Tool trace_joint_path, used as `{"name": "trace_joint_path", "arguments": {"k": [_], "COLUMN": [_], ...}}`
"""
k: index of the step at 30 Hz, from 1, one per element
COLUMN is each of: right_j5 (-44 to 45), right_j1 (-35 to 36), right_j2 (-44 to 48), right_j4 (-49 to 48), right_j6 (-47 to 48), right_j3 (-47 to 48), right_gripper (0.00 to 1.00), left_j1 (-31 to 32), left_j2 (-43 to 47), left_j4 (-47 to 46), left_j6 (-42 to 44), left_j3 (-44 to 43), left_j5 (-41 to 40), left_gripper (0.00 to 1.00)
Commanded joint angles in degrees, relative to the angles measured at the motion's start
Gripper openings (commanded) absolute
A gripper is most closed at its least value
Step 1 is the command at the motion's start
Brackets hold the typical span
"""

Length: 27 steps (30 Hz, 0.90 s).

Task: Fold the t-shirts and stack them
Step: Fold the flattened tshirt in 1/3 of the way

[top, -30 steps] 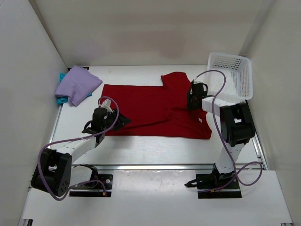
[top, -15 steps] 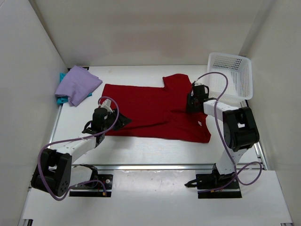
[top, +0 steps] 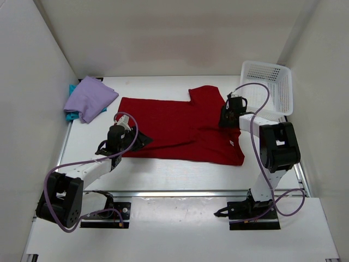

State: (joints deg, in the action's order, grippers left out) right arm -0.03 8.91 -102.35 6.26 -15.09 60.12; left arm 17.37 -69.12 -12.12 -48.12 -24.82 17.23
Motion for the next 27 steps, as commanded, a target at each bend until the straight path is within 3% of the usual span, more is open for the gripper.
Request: {"name": "trace_joint_path", "arguments": {"k": [1,4,7,17,24,27], "right_j5": [-2.9,-3.0,-2.0,-0.5,-2.0,-3.1], "right_j1": [-0.2,0.0,0.5,-0.5,-1.9,-3.4], "right_j2": [-0.8,-0.9,-0.5,2.7,8.9,6.2], "right_j4": [-3.0,-3.7,-4.5,-8.5,-18.3,-15.9], "right_j6": [-0.6,-0.7,-0.6,-0.5,-2.0,-2.4], "right_j3": [2.5,2.3,2.1,2.1,-6.6,-3.9], "right_gripper": [0.31,0.13,0.02,0.00,0.00,0.00], "left_j1": [0.1,0.1,-0.3,-2.7,-6.5,-8.4], "left_j2": [0.3,0.5,0.4,1.0,0.6,0.3], "left_j4": [-1.4,-1.2,-0.5,3.2,6.1,5.9], "left_j6": [-0.2,0.2,0.2,1.6,3.1,1.8], "left_j3": [0.3,0.6,-0.1,-3.2,-4.5,-3.8], "left_j5": [0.6,0.3,0.3,-1.2,-4.4,-4.5], "left_gripper": [0.44,0.44,0.43,0.44,0.44,0.44]}}
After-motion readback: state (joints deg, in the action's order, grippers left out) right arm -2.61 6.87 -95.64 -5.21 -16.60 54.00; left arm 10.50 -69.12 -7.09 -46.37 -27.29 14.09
